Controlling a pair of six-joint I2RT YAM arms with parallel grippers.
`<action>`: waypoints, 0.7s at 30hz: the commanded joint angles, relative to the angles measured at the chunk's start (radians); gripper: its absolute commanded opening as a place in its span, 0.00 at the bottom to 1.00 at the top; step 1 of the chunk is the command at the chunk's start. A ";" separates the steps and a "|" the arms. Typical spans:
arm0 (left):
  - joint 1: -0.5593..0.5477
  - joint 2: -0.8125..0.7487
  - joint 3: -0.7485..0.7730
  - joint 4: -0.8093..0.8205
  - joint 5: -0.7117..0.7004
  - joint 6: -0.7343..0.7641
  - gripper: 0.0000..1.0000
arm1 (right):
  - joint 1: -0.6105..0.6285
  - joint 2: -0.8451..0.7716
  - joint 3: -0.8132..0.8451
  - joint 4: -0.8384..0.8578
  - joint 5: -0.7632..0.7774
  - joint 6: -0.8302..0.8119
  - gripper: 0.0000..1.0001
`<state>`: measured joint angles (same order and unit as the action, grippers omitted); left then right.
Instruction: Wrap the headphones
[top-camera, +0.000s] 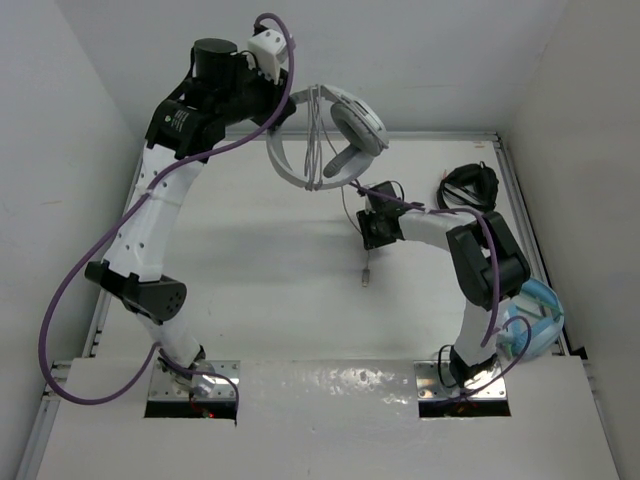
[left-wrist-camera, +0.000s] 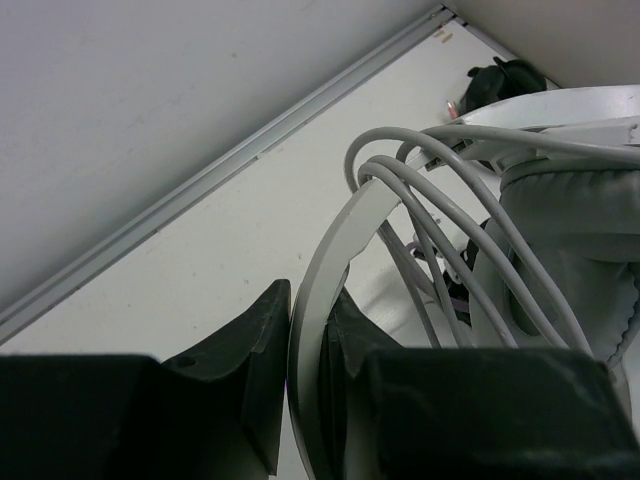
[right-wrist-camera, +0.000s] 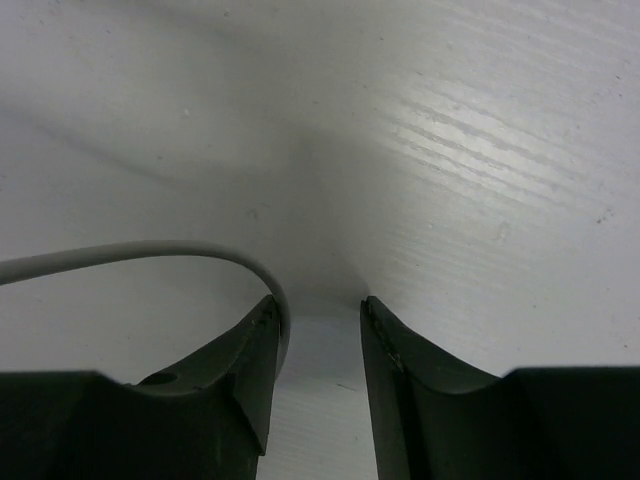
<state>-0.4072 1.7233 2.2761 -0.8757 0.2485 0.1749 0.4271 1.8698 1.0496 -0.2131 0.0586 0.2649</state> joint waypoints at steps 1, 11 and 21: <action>-0.007 -0.044 0.039 0.104 0.048 -0.041 0.00 | 0.022 0.005 0.032 0.041 0.020 0.049 0.39; 0.005 -0.030 0.068 0.136 -0.095 -0.143 0.00 | 0.025 -0.023 -0.071 0.055 -0.046 0.096 0.00; 0.125 0.053 0.031 0.259 -0.244 -0.226 0.00 | 0.191 -0.250 -0.203 -0.002 -0.184 -0.138 0.00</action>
<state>-0.3267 1.7584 2.2829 -0.8089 0.0711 0.0277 0.5735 1.6936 0.8772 -0.1932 -0.0605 0.2054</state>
